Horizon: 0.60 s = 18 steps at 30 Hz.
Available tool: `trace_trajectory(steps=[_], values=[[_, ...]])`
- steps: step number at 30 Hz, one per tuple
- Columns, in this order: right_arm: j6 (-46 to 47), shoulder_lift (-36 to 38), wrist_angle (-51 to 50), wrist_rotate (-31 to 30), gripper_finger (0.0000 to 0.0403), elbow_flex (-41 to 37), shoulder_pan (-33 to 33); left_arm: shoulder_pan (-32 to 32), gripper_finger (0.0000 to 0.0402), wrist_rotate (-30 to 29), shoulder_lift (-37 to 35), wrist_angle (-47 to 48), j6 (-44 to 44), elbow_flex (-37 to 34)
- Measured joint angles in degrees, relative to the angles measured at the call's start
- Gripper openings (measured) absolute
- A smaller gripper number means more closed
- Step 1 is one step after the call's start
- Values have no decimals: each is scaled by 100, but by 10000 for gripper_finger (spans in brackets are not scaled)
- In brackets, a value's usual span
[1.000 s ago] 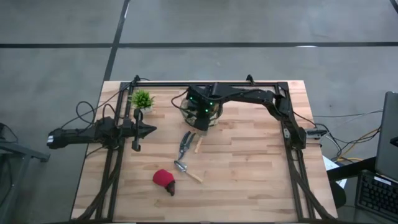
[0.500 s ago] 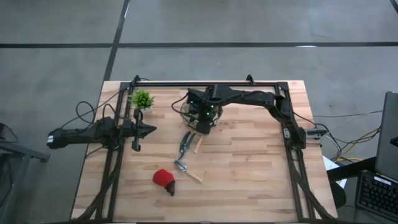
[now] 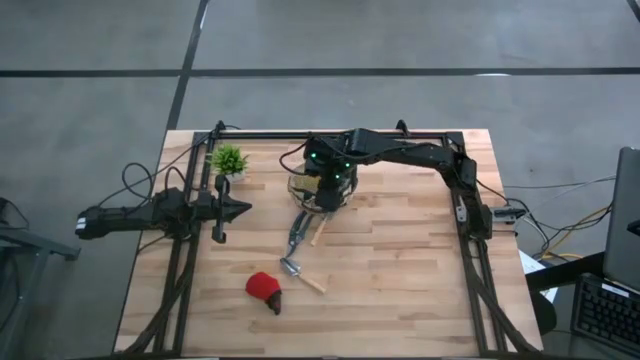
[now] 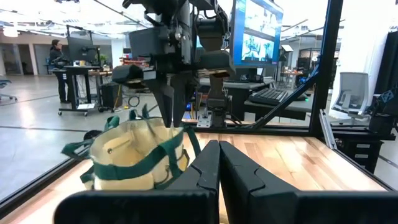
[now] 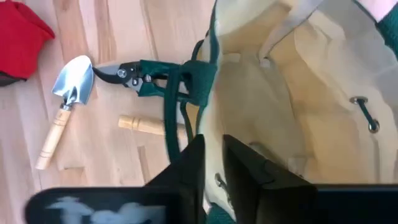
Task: Pick & Place Garden tools in Gardening bag
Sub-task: Put the green shear scissors into the brown gardening bag
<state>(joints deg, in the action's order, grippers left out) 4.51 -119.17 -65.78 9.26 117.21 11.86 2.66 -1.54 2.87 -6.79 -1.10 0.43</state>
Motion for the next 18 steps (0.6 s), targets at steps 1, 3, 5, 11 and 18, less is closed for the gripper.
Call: trace_trajectory(steps=[1,3,5,11,18], values=[[36,0,-7,0,64,26,0,0,10,2,0,0,0,0],[129,2,-4,0,87,85,-3,0,10,0,1,1,0,-2],[167,18,-1,-17,109,150,-7,0,10,2,1,2,0,-1],[367,80,-95,-20,163,401,-24,0,10,0,0,2,83,0],[506,429,108,-20,195,638,-87,-2,10,6,2,-182,-72,-1]])
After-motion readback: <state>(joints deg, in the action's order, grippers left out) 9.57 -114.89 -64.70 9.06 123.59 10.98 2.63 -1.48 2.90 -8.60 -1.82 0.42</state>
